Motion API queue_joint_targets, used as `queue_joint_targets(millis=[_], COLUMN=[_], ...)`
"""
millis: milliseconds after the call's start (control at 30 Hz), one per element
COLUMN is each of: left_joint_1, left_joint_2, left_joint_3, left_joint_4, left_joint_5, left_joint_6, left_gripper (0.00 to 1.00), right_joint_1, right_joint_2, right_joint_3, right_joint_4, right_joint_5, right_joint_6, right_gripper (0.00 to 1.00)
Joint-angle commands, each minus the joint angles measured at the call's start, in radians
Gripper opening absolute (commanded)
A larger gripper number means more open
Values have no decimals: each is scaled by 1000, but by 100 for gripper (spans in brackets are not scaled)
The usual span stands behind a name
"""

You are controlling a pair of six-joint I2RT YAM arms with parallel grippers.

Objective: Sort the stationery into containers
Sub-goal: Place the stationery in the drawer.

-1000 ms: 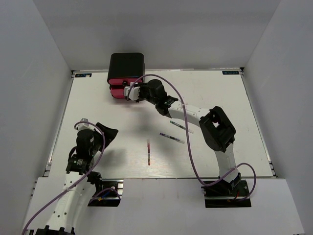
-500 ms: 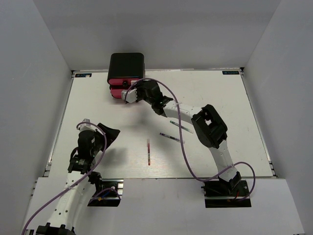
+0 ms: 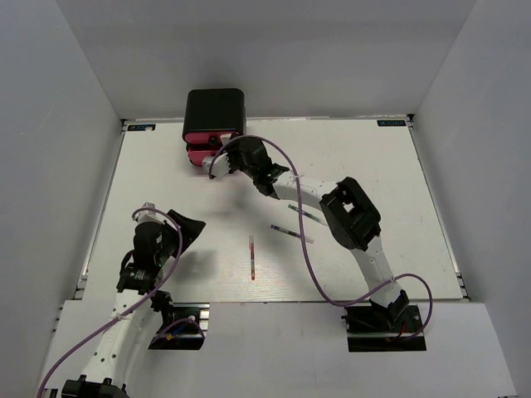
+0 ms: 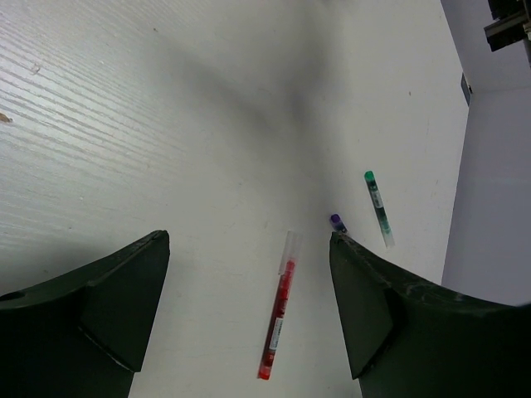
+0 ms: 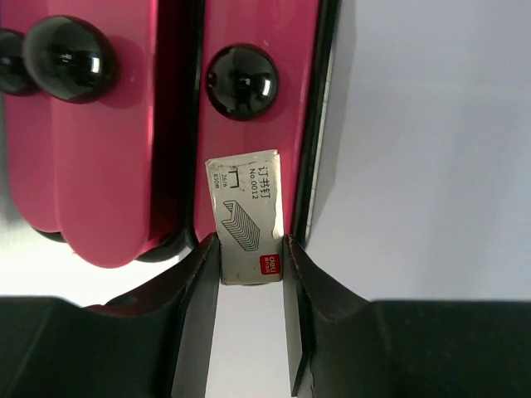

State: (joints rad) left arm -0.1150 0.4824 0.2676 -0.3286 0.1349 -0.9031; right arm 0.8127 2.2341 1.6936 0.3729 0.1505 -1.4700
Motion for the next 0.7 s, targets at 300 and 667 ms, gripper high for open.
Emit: queue_joint_targets(millis=[300,667], left_joint_1=[3,3], left_joint_2=[13,4], left_joint_3=[-27,-27], left_joint_4=[39,39], left_joint_5=[32,32], left_joint_6=[0,-10], left_gripper=[88,88], right_joint_1=[-1,48], right_joint_2=[2,19], right_joint_3=[-101,-216], right_joint_4=[290,567], right_joint_5=[112,208], right_joint_6=[-90,-136], right_gripper=[0,0])
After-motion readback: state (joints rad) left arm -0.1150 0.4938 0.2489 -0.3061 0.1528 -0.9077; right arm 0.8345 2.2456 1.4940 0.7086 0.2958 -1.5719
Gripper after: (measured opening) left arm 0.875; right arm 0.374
